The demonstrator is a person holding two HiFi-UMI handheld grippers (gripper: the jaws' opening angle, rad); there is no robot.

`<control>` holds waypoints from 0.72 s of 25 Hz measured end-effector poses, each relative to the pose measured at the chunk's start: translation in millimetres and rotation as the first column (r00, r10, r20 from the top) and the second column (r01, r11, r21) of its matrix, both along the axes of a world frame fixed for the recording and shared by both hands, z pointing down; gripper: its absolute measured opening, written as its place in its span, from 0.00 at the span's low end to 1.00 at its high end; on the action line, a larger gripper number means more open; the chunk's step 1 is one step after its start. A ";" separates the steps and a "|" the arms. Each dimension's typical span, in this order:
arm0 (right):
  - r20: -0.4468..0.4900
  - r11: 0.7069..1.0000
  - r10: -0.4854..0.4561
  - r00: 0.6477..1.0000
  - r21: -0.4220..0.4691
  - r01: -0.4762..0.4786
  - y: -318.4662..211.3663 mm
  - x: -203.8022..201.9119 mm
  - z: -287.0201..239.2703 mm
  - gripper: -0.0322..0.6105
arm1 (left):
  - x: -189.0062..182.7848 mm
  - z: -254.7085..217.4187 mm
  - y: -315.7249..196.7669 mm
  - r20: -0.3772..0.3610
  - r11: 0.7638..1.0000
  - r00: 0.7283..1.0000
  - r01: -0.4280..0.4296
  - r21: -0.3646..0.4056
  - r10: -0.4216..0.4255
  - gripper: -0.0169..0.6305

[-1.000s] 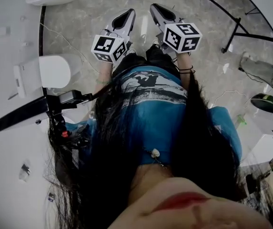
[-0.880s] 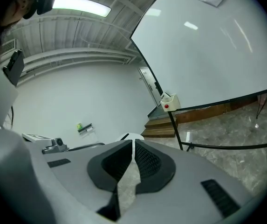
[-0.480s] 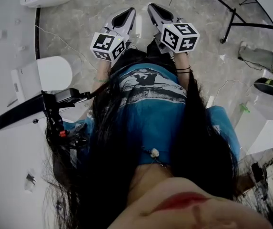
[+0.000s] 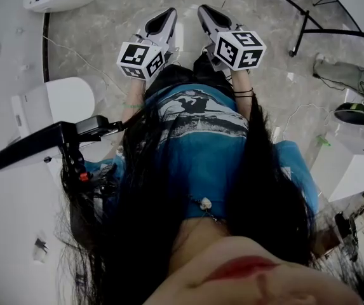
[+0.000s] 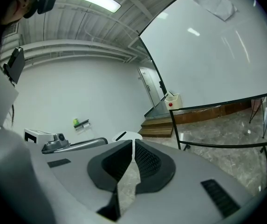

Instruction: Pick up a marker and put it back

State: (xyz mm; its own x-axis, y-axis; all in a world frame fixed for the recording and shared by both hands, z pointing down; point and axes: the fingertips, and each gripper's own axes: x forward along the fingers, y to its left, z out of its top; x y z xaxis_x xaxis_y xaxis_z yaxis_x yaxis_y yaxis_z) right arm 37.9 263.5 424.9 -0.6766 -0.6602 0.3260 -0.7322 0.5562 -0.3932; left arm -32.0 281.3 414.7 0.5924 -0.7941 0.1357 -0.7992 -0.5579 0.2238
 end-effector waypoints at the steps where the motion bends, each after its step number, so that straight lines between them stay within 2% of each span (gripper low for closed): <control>1: -0.002 1.000 0.000 1.000 0.001 0.000 -0.2 0.5 0.1 0.09 | 0.4 -0.2 -0.6 -0.001 1.000 1.000 0.000 0.001 0.000 0.03; 18: -0.012 1.000 0.004 1.000 0.008 -0.004 -0.3 10.5 -5.0 0.09 | 12.5 -7.0 -2.5 -0.005 1.000 1.000 -0.012 0.013 0.013 0.03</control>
State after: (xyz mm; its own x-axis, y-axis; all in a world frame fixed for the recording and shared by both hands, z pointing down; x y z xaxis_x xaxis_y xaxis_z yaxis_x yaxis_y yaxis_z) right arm 48.3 263.2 420.0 -0.6701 -0.6653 0.3291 -0.7390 0.5566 -0.3797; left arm -19.5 278.8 407.8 0.6030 -0.7883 0.1222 -0.7909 -0.5707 0.2209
